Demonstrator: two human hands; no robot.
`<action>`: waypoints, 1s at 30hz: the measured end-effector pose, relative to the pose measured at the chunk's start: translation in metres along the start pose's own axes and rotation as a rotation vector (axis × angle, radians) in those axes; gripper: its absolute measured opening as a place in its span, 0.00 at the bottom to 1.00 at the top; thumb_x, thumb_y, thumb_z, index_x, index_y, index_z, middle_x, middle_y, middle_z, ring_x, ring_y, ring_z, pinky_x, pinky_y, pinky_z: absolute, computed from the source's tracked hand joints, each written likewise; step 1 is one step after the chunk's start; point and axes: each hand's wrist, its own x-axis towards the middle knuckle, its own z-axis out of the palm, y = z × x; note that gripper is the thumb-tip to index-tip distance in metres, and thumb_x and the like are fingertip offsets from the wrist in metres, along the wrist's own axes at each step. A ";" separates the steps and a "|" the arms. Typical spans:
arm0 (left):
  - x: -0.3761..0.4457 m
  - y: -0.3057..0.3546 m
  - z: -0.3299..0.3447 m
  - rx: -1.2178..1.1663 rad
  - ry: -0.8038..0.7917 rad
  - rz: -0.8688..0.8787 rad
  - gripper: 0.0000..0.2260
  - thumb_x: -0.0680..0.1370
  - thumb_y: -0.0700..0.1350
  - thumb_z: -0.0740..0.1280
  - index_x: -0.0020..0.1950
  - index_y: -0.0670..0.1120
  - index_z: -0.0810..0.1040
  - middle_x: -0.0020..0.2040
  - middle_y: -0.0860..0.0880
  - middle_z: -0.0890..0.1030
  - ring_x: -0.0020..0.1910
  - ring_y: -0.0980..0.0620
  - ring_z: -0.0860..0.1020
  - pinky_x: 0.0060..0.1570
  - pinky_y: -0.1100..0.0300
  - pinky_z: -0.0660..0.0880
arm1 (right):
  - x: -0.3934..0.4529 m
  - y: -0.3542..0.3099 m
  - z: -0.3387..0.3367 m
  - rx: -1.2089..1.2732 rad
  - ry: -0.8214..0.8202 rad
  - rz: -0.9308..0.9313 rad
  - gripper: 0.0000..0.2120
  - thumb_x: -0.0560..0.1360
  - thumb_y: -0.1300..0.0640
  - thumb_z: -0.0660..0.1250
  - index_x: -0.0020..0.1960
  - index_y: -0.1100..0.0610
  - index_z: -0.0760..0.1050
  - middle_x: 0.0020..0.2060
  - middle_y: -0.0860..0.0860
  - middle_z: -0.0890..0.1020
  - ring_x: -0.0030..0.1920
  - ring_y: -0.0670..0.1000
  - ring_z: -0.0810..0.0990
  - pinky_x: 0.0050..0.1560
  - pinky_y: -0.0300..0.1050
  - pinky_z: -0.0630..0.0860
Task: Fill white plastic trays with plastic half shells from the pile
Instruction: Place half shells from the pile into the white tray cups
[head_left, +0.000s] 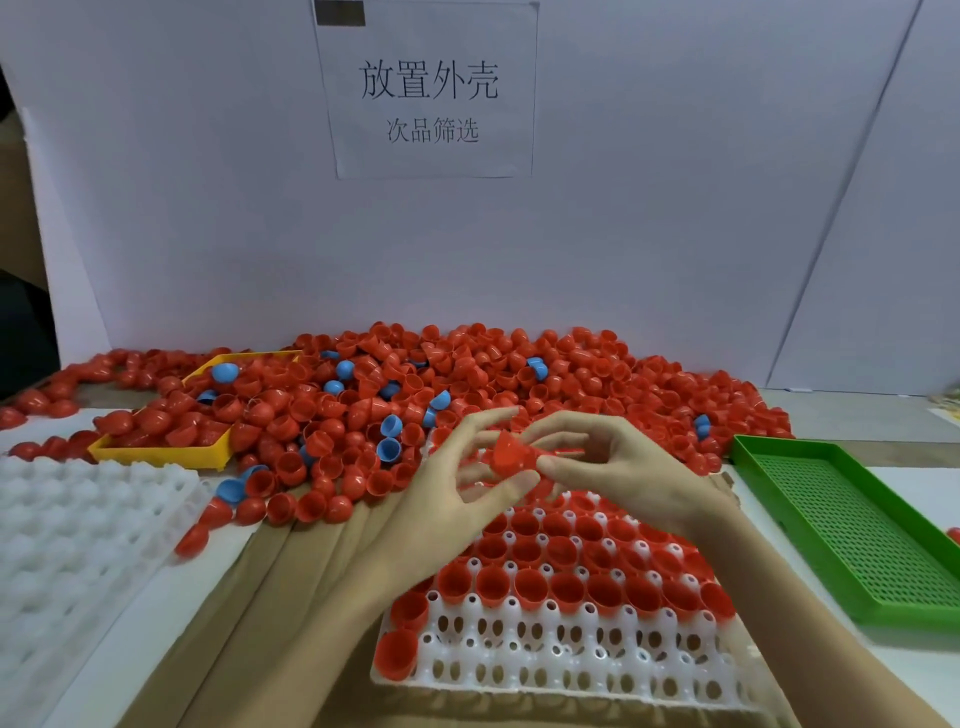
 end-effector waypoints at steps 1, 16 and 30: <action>0.001 -0.001 0.002 -0.007 0.042 0.002 0.19 0.78 0.55 0.74 0.68 0.60 0.76 0.62 0.58 0.82 0.60 0.56 0.83 0.60 0.54 0.81 | 0.001 -0.001 0.003 0.010 -0.023 -0.007 0.14 0.82 0.51 0.72 0.67 0.50 0.80 0.60 0.52 0.85 0.56 0.57 0.87 0.55 0.47 0.83; 0.002 -0.001 -0.010 -0.045 0.027 0.023 0.07 0.79 0.40 0.74 0.55 0.50 0.82 0.56 0.53 0.84 0.62 0.54 0.81 0.64 0.64 0.75 | -0.007 0.003 -0.007 0.002 0.139 -0.008 0.09 0.80 0.51 0.74 0.56 0.55 0.81 0.52 0.55 0.87 0.51 0.56 0.88 0.60 0.46 0.82; 0.005 -0.005 -0.017 -0.398 0.107 -0.155 0.09 0.82 0.46 0.69 0.56 0.42 0.84 0.54 0.45 0.86 0.56 0.44 0.85 0.63 0.51 0.79 | 0.023 0.005 -0.033 0.019 0.606 0.122 0.31 0.84 0.62 0.66 0.83 0.54 0.58 0.70 0.54 0.78 0.63 0.52 0.84 0.63 0.46 0.81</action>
